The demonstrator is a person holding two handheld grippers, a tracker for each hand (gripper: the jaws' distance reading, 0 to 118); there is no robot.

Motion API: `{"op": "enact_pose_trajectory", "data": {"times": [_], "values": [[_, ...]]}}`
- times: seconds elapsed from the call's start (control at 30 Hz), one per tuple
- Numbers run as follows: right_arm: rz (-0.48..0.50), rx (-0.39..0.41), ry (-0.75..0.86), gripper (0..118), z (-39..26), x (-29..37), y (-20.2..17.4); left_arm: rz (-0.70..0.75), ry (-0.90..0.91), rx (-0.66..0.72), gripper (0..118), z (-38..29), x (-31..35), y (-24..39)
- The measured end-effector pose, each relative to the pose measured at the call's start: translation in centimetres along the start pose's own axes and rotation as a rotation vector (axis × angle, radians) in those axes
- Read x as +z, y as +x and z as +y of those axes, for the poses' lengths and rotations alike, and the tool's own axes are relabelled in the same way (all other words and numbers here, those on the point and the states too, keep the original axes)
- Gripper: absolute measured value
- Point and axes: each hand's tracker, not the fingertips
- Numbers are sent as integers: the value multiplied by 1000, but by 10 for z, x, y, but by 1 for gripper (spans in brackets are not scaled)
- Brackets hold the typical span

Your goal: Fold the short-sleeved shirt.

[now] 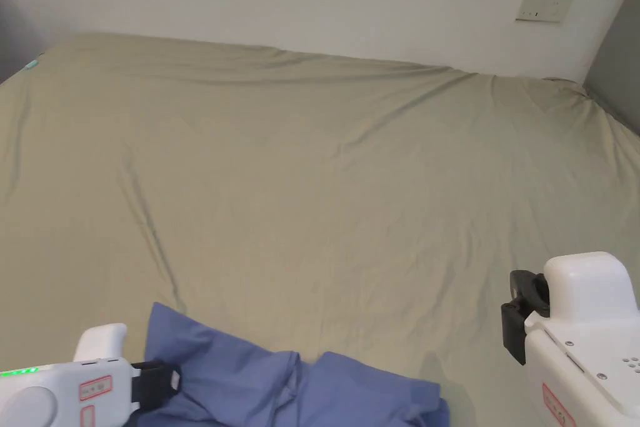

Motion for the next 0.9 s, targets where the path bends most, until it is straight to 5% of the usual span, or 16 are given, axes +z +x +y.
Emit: {"op": "enact_pose_trajectory", "data": {"times": [0.27,0.5,0.9], "values": [[19,-1,24,2,6,1,-3,346,95,-64,16,24,79,-11],[35,-8,29,2,2,5,-3,257,59,-134,16,21,80,61],[9,-42,-25,2,-12,6,15,188,-111,-297,16,-12,-50,159]]}}
